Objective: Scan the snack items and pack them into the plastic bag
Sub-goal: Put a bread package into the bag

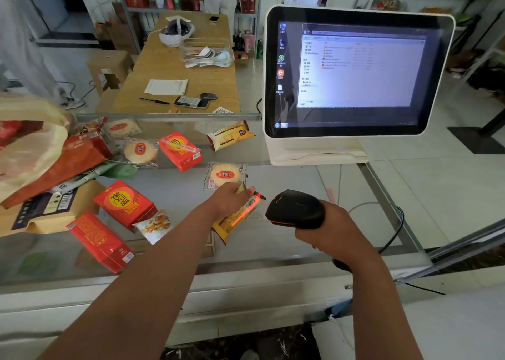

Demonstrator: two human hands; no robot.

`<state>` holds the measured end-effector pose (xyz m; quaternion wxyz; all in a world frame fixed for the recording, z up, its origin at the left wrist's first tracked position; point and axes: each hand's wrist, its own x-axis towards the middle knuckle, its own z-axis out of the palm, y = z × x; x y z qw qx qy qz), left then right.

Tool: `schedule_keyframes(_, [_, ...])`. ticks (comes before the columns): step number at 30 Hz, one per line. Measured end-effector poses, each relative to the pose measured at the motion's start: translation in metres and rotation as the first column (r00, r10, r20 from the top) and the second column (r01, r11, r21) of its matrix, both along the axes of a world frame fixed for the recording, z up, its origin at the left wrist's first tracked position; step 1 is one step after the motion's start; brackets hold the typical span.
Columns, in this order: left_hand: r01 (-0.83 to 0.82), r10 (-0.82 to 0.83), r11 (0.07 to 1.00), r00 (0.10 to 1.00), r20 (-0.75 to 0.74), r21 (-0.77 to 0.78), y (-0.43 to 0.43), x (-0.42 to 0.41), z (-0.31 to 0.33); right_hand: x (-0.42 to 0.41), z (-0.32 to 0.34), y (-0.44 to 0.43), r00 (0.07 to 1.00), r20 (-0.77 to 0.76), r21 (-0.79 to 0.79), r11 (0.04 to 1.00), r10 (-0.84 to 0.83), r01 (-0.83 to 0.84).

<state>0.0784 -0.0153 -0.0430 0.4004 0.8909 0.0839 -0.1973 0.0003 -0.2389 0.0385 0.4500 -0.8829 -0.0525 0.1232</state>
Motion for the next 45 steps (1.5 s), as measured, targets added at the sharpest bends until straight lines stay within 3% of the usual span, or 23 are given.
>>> schedule_keyframes(22, [0.024, -0.024, 0.999, 1.0, 0.019, 0.033, -0.002, -0.0009, 0.0001, 0.0014, -0.0003, -0.0005, 0.997, 0.037, -0.009, 0.997, -0.071, 0.071])
schedule_keyframes(33, [-0.01, 0.012, 0.999, 0.999, 0.047, -0.033, 0.0028, 0.0012, -0.0083, -0.0004, -0.0028, 0.0038, 0.996, -0.072, -0.083, 0.995, 0.045, -0.051])
schedule_keyframes(45, [-0.011, 0.013, 0.999, 0.999, 0.035, -0.049, 0.0013, 0.0017, -0.0083, 0.0007, -0.0023, 0.0048, 0.998, -0.049, -0.067, 0.996, 0.05, -0.053])
